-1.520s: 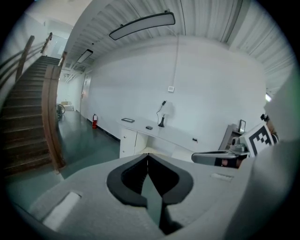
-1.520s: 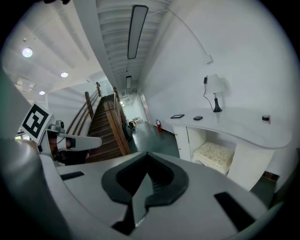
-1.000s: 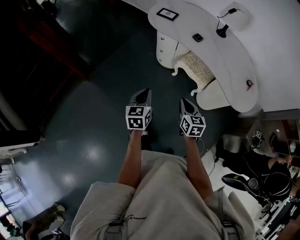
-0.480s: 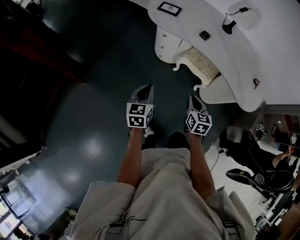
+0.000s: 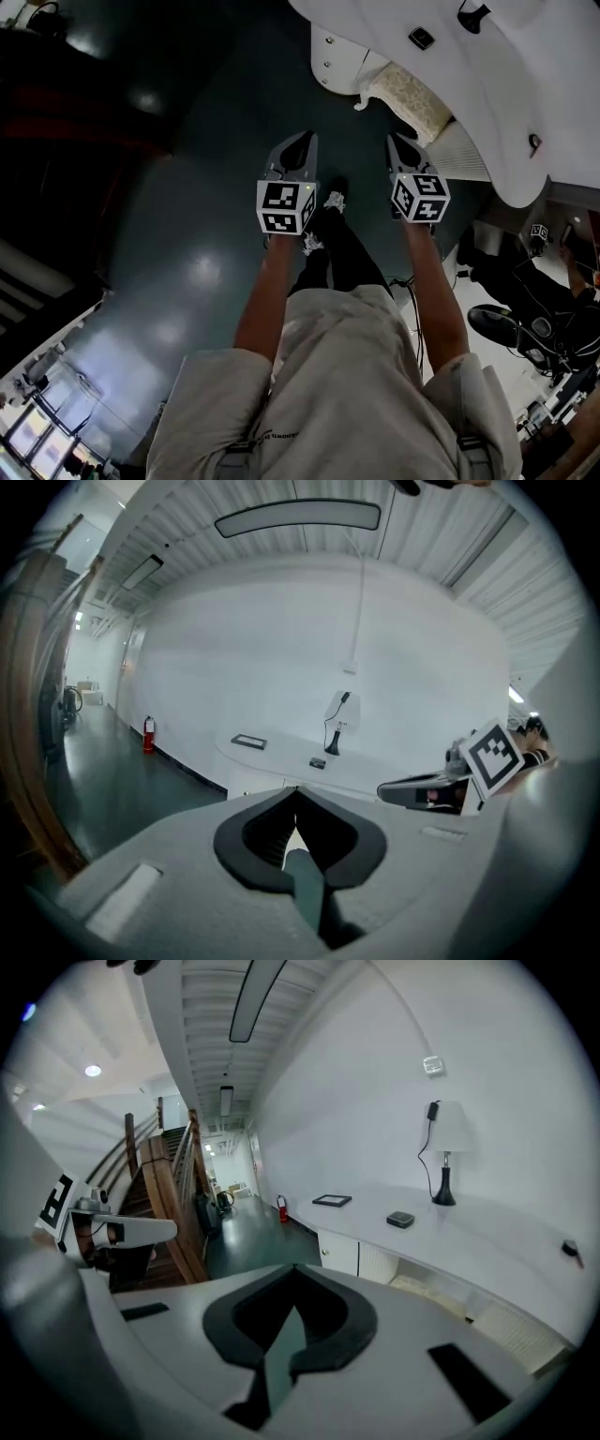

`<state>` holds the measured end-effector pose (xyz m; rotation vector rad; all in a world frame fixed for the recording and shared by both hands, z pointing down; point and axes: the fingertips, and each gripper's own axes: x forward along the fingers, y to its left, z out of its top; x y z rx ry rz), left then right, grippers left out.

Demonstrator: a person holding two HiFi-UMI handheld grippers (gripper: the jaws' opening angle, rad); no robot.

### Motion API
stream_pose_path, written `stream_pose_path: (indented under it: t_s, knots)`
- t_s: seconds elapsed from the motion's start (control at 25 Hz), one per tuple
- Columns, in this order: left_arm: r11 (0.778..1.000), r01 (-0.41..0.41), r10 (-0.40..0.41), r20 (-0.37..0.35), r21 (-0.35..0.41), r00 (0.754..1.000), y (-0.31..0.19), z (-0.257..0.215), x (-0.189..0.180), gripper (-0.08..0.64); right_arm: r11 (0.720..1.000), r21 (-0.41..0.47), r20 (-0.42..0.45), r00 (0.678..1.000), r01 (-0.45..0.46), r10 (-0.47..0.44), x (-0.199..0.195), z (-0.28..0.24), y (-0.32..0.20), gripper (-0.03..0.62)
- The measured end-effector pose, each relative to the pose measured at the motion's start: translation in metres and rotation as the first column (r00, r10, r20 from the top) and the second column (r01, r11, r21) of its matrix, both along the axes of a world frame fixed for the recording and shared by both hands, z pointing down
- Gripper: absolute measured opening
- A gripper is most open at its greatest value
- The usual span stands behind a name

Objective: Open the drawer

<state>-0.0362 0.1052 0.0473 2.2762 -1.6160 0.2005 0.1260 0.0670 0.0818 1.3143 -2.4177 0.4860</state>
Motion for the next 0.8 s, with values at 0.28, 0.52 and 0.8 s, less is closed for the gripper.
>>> stream_pose_path:
  t_s: [0.28, 0.52, 0.8]
  knots:
    - [0.998, -0.036, 0.037, 0.026, -0.055, 0.999, -0.055, 0.013, 0.011, 0.011, 0.998, -0.038, 0.021, 0.999, 0.05, -0.05, -0.021, 0.009, -0.057, 0.015]
    - [0.995, -0.038, 0.042, 0.038, -0.091, 0.998, -0.115, 0.021, 0.017, 0.011, 0.986, -0.105, 0.03, 0.992, 0.126, -0.124, -0.041, 0.032, -0.101, 0.015]
    - [0.991, -0.062, 0.07, 0.072, -0.117, 0.995, -0.177, 0.031, 0.025, 0.011, 0.994, -0.073, -0.005, 0.997, 0.076, -0.077, -0.055, 0.049, -0.15, 0.015]
